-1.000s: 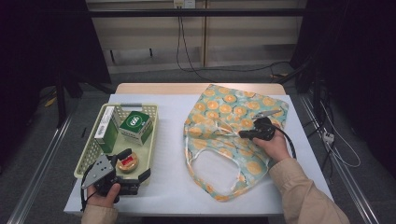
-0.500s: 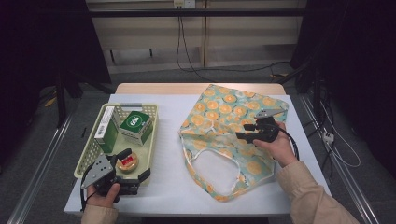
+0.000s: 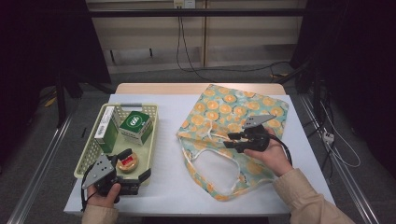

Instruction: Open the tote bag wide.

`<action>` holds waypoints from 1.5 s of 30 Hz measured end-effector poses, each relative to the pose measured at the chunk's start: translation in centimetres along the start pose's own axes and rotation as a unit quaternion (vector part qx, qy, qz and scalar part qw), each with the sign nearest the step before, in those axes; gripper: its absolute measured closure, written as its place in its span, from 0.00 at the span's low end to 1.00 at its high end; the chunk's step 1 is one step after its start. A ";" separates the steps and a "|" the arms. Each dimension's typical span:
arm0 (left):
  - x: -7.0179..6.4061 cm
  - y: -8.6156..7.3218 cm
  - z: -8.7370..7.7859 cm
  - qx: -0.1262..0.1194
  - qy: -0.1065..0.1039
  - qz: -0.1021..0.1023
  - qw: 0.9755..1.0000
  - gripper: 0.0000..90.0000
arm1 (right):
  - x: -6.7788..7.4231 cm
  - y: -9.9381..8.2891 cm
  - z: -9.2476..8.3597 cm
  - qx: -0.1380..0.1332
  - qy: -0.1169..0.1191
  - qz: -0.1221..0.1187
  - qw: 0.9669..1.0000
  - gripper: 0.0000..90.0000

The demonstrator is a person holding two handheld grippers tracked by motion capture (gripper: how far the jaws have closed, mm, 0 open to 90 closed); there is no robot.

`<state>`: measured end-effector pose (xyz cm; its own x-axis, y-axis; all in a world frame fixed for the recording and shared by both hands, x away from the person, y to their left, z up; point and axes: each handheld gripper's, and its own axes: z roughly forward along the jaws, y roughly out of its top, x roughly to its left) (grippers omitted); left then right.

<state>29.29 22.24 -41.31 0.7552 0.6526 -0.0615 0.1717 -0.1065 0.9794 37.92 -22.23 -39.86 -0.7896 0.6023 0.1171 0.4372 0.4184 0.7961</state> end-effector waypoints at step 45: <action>-0.1 -0.1 0.3 0.004 -0.006 -0.003 1.000 0.03 | -4.7 -4.3 4.3 0.032 -0.099 0.015 0.994 0.94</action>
<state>29.43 21.97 -41.50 0.7613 0.6446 -0.0701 0.1821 -0.1088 0.9773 41.60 -23.99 -46.39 -0.6787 0.7342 0.0161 0.4912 0.4375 0.7532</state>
